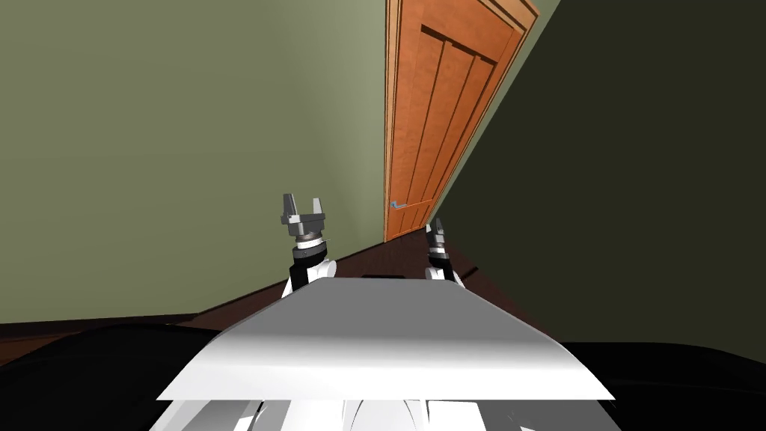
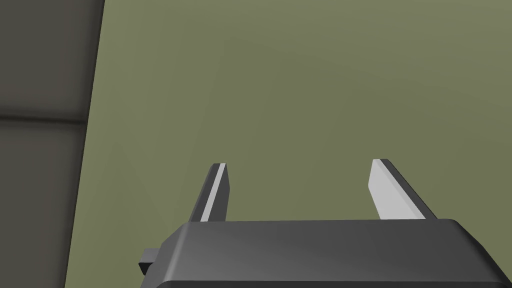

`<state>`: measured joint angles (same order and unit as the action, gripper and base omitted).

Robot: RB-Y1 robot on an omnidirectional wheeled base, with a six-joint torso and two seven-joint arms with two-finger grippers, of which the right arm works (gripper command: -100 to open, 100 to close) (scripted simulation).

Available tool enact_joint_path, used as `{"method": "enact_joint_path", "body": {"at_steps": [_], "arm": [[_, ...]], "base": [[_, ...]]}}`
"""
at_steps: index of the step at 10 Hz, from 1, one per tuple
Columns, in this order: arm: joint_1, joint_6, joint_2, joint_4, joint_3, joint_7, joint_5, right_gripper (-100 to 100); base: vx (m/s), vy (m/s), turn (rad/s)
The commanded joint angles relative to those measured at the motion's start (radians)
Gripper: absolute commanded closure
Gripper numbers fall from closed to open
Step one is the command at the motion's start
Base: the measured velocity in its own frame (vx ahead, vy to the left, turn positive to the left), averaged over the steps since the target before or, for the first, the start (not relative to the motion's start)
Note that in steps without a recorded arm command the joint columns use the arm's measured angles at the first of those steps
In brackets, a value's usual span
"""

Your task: Pull the door open

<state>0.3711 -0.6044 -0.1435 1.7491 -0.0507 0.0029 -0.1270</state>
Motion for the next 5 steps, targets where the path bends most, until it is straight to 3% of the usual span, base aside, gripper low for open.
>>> {"method": "enact_joint_path", "body": {"at_steps": [1, 5], "arm": [[-0.026, -0.016, -0.017, -0.05, -0.005, -0.018, -0.004, -100], [-0.053, -0.043, -0.037, -0.161, -0.016, -0.041, -0.007, -100]], "base": [[0.077, -0.028, 0.163], [0.064, -0.015, 0.101]]}}
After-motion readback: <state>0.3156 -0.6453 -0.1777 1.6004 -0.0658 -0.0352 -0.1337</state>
